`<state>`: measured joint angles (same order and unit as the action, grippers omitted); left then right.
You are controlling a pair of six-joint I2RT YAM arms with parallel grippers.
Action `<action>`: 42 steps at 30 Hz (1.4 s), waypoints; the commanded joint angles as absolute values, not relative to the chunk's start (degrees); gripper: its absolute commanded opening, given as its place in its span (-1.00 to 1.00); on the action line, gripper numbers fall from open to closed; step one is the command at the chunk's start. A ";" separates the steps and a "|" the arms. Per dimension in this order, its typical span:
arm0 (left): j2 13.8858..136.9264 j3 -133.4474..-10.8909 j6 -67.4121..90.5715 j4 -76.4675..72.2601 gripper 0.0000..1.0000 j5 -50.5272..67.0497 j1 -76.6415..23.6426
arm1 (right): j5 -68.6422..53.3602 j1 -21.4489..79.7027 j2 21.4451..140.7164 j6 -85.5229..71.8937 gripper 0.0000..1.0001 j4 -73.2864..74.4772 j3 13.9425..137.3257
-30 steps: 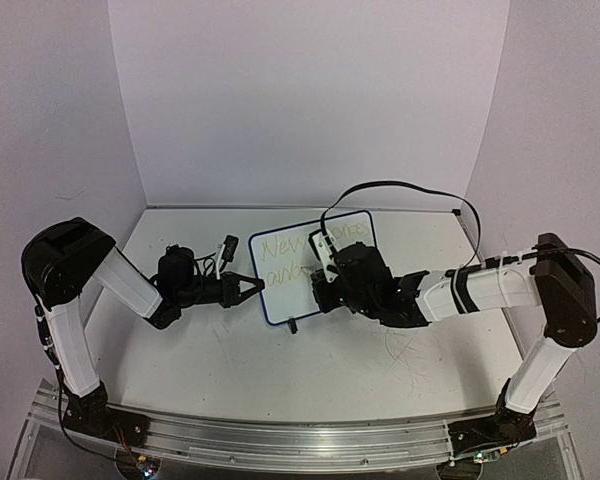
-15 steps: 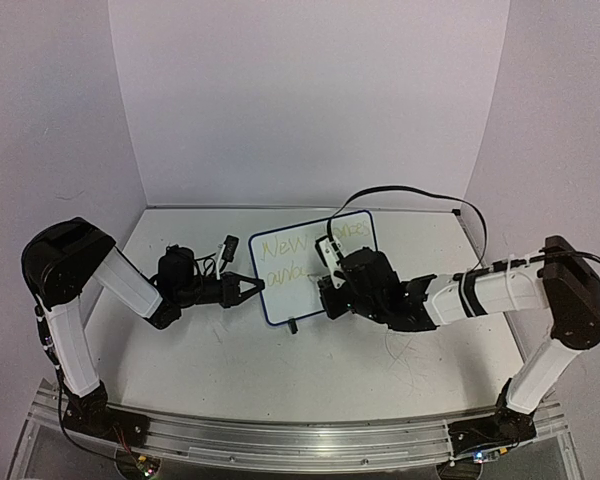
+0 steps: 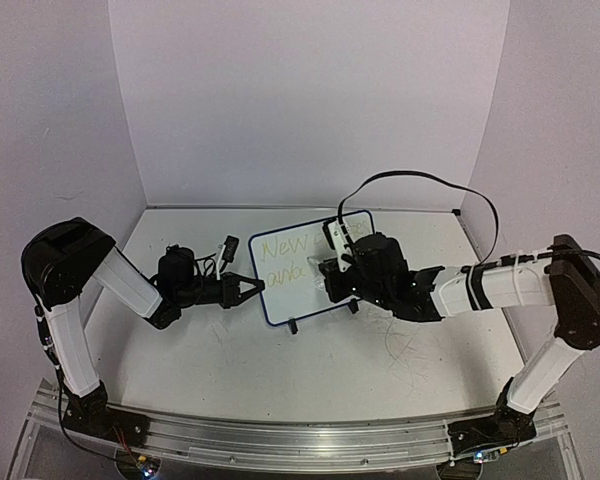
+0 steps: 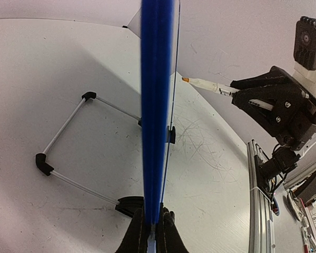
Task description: Write a sentence on the whiteboard
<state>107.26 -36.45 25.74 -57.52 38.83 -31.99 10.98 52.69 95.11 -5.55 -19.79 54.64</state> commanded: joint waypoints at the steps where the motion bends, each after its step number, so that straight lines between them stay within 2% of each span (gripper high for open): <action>1: 106.48 -38.30 25.03 -53.34 -1.00 38.25 -32.54 | 9.44 52.88 96.58 -4.70 -1.00 -21.76 57.79; 18: 106.05 -37.96 24.53 -53.13 -1.00 38.09 -32.52 | 15.73 52.86 98.77 -6.86 -1.00 -17.58 58.11; 28: 106.15 -38.07 24.55 -52.92 -1.00 38.01 -32.56 | 9.74 52.92 92.23 -6.83 -1.00 -21.16 53.68; 42: 105.64 -37.93 24.38 -52.57 -1.00 37.81 -32.56 | 10.95 52.91 96.88 -7.25 -1.00 -19.93 55.86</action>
